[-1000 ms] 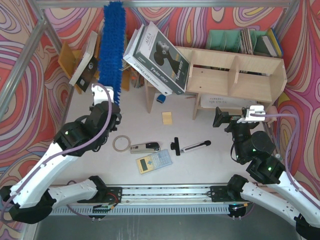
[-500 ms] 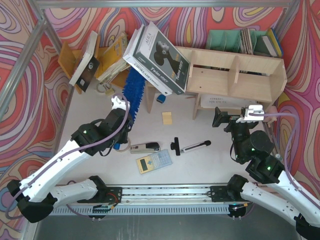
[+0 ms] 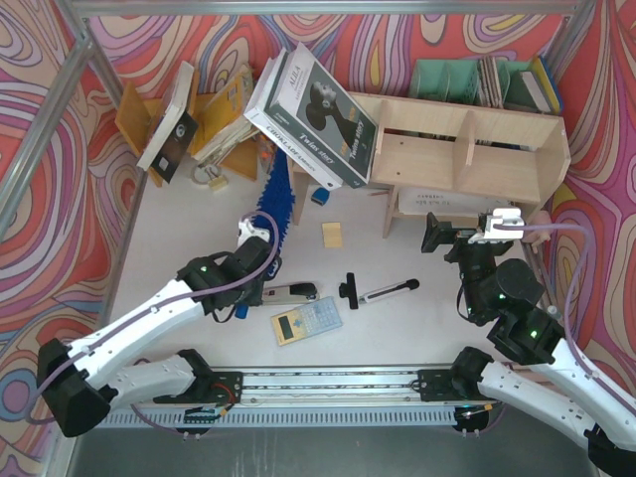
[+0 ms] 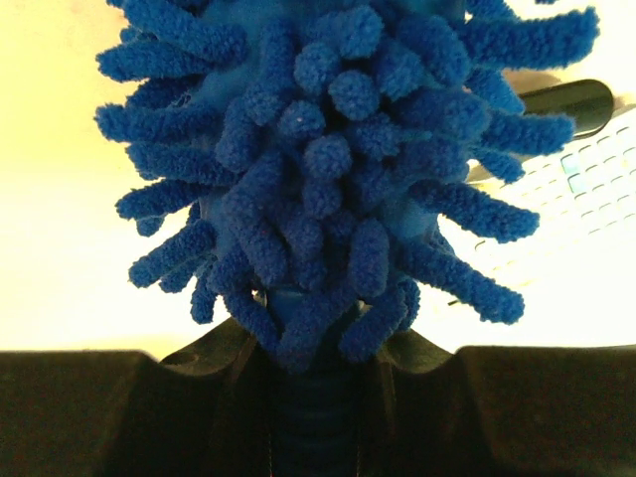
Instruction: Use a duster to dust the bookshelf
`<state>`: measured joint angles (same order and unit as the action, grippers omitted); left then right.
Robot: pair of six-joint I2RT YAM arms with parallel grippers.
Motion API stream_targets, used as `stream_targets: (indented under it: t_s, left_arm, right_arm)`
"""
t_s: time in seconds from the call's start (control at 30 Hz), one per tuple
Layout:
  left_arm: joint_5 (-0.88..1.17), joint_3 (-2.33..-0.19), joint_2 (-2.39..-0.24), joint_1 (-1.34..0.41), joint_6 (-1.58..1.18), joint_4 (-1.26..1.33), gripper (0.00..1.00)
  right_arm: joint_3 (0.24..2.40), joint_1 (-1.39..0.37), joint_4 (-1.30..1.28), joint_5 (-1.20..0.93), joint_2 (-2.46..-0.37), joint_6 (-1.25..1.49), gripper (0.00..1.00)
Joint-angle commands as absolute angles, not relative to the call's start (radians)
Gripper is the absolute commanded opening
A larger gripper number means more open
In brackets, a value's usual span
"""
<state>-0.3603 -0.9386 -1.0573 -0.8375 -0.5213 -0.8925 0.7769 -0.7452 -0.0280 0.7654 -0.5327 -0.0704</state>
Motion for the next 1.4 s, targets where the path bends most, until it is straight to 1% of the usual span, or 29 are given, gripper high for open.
stream_targets:
  t_s: [0.0, 0.07, 0.23, 0.37, 0.47, 0.73, 0.9, 1.13, 1.37]
  left_arm:
    - [-0.317, -0.855, -1.089, -0.834, -0.563, -0.766, 0.00]
    - [-0.314, -0.814, -1.115, -0.834, -0.575, -0.730, 0.00]
    - [-0.332, -0.800, -1.186, -0.834, -0.611, -0.716, 0.00]
    - [-0.383, -0.818, -1.165, -0.834, -0.592, -0.718, 0.00]
    - [-0.413, -0.856, -1.106, -0.834, -0.573, -0.738, 0.00]
    - [-0.442, -0.906, -0.815, -0.834, -0.478, -0.711, 0.00]
    - [-0.444, -0.938, -0.723, -0.835, -0.436, -0.678, 0.00]
    - [-0.441, -0.932, -0.815, -0.834, -0.459, -0.706, 0.00]
    - [-0.474, -0.858, -0.824, -0.836, -0.543, -0.707, 0.00]
  right_arm:
    - [0.796, -0.744, -0.031, 0.773, -0.534, -0.068, 0.99]
    - [0.797, -0.745, -0.030, 0.773, -0.534, -0.068, 0.99]
    - [0.796, -0.745, -0.029, 0.773, -0.532, -0.068, 0.99]
    - [0.797, -0.745, -0.031, 0.773, -0.530, -0.069, 0.99]
    - [0.795, -0.745, -0.032, 0.773, -0.526, -0.069, 0.99]
    - [0.795, -0.746, -0.032, 0.773, -0.524, -0.065, 0.99]
    - [0.796, -0.744, -0.032, 0.771, -0.533, -0.066, 0.99]
    - [0.798, -0.745, -0.038, 0.775, -0.525, -0.061, 0.99]
    - [0.795, -0.745, -0.035, 0.775, -0.520, -0.063, 0.99]
